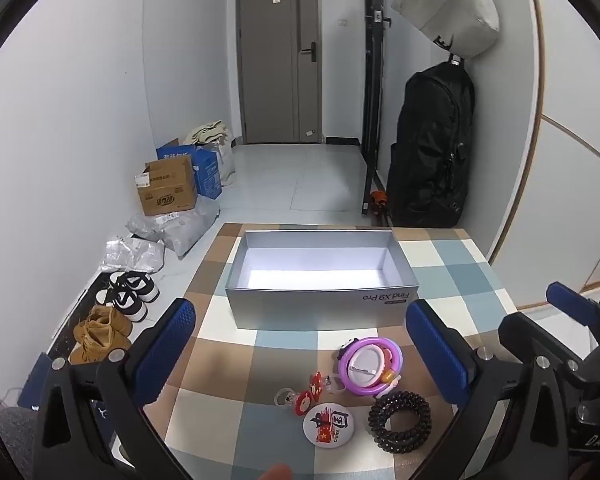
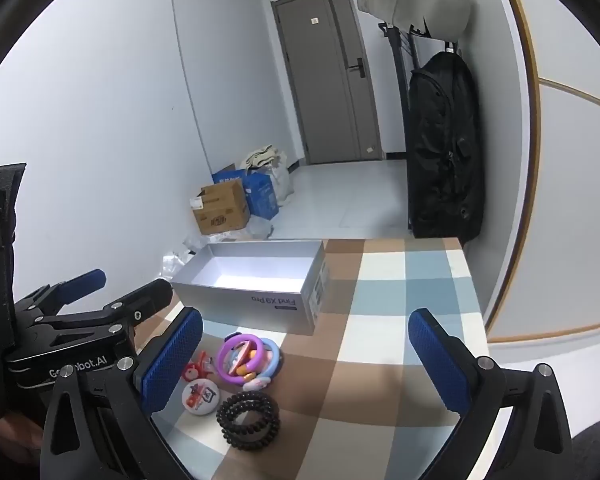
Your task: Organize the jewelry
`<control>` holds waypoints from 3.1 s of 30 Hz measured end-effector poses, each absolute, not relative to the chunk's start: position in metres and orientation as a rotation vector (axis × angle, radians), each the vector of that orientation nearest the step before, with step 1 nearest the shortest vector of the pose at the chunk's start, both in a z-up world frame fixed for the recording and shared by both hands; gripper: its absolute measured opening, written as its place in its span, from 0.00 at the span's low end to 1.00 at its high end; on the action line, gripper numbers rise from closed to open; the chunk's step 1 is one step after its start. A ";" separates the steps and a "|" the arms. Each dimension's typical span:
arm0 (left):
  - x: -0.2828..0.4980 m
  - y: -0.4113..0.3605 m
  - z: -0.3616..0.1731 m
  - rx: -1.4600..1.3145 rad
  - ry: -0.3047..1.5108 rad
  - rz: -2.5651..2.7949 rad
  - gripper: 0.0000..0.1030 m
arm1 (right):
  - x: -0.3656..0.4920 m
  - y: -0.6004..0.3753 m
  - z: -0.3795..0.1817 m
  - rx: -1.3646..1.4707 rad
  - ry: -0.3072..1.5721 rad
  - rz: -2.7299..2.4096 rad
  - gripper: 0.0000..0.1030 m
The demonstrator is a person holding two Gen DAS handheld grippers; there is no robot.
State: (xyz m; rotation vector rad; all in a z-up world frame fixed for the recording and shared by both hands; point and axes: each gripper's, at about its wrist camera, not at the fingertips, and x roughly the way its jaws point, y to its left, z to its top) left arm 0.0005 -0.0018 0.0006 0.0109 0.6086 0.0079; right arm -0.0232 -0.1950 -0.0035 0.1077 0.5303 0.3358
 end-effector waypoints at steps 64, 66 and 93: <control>0.005 0.004 -0.008 -0.026 0.634 -0.010 0.99 | -0.024 -0.196 -0.006 0.142 0.545 0.335 1.00; 0.005 0.003 -0.009 -0.025 0.638 -0.015 0.99 | -0.024 -0.196 -0.006 0.143 0.547 0.335 1.00; 0.028 0.043 -0.064 -0.316 1.082 -0.159 0.91 | 0.018 -0.197 -0.031 0.235 0.692 0.342 1.00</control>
